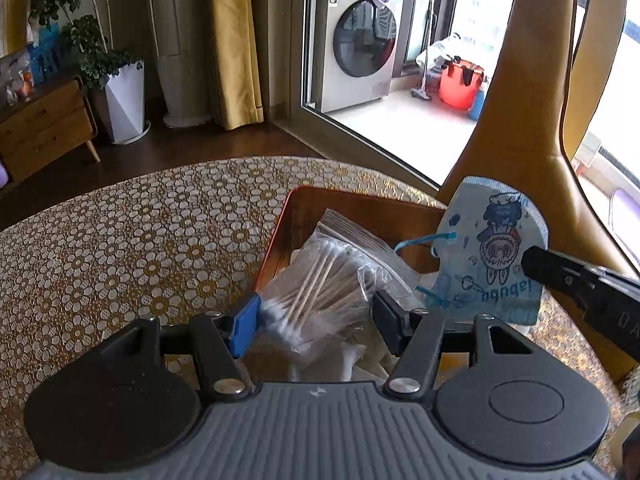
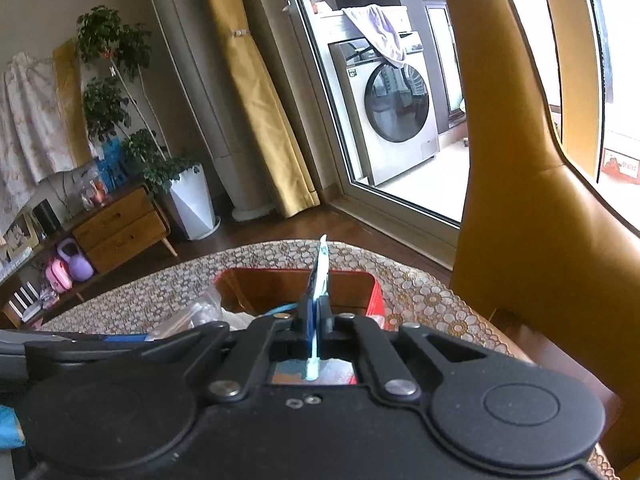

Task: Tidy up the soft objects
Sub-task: 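Carry the swab bag with the left tool while the right tool carries the mask packet to the red box, then open the left tool to drop the swab bag while the right tool releases the mask packet into the box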

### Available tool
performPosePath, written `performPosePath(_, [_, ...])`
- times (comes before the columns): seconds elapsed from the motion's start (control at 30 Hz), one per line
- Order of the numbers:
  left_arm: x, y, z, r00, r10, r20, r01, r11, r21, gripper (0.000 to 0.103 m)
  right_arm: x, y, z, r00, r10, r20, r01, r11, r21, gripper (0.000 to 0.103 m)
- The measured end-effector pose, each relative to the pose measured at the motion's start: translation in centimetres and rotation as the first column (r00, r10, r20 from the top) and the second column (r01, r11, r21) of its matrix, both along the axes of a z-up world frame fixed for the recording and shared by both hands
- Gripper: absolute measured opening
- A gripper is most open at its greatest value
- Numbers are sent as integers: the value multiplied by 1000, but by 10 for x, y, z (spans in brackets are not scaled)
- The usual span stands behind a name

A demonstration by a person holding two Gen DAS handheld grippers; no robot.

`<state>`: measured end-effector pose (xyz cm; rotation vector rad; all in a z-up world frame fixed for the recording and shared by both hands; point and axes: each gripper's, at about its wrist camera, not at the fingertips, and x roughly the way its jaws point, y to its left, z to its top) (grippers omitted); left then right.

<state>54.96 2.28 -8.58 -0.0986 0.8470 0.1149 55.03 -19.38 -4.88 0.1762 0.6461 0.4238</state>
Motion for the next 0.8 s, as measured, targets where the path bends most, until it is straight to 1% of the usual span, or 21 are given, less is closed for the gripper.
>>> performPosePath(0.1, [2,-2,-3,1000,-10,-11,11,1000,22,62,2,3,-1,1000,-3,-10,3,1000,-31,2])
performPosePath(0.37, [1,2,-6,1000,-7,-19,7,1000,4,64,-4,13,3,999,24,28,-20,991,-134,3])
performPosePath(0.43, [0,2,-4,1000,-6,-13,6,1000,-8,71,-4,14,3,999,36,26,-32,989,-145,3])
performPosePath(0.47, [-1,4,-4,1000,-7,-10,7,1000,-13,72,-3,14,3,999,36,23,-32,988,-149,3])
performPosePath(0.6, [-4,4,0,1000,-12,4,12,999,-29,74,0,11,3,999,33,11,-31,990,-140,3])
performPosePath(0.8, [-11,8,10,1000,-6,28,8,998,-68,75,-1,10,5,999,31,19,-28,989,-148,3])
